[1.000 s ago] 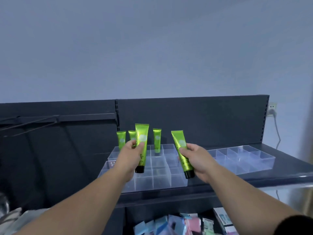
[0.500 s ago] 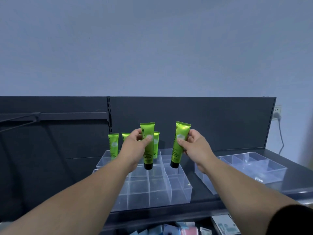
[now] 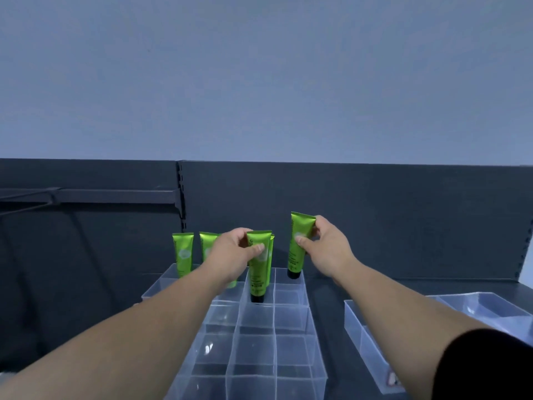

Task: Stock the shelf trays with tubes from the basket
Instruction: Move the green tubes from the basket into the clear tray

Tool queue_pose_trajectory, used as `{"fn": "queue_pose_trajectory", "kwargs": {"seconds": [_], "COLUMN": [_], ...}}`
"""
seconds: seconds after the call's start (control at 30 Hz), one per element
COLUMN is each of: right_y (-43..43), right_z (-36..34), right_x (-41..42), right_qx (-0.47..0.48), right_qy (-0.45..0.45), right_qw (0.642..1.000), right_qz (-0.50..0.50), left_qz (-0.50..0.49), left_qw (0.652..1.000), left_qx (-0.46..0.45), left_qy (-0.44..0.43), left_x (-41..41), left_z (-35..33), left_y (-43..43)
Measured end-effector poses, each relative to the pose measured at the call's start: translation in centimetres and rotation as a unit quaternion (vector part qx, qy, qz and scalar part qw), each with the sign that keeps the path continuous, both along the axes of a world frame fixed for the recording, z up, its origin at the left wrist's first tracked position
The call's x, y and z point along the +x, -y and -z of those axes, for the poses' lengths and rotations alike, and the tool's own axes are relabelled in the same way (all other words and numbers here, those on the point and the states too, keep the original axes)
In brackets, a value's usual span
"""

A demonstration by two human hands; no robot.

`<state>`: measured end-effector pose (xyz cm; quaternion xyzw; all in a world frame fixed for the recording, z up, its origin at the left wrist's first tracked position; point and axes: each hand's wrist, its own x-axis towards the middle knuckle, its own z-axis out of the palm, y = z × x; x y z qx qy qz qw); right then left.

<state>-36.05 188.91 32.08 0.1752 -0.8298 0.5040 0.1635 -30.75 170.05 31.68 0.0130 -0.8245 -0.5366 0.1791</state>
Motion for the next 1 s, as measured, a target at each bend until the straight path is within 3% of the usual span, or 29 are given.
{"fn": "queue_pose_trajectory", "kwargs": {"seconds": [0.23, 0.6, 1.0], "right_y": [0.6, 0.9, 1.0], "right_z": [1.4, 3.3, 3.2], "right_x": [-2.5, -3.8, -4.6], "right_qx": [0.058, 0.104, 0.131], "right_qy": [0.030, 0.099, 0.102], "right_qw": [0.998, 0.989, 0.986], "right_qz": [-0.022, -0.033, -0.018], "left_qz": [-0.003, -0.006, 0.008], "left_qw": [0.998, 0.998, 0.997], "left_qx": [-0.051, -0.052, -0.056], "left_qy": [0.042, 0.047, 0.043], "left_x": [-1.9, -2.8, -3.1], "left_z": [1.9, 2.9, 3.1], "left_y": [0.4, 0.8, 1.1]}}
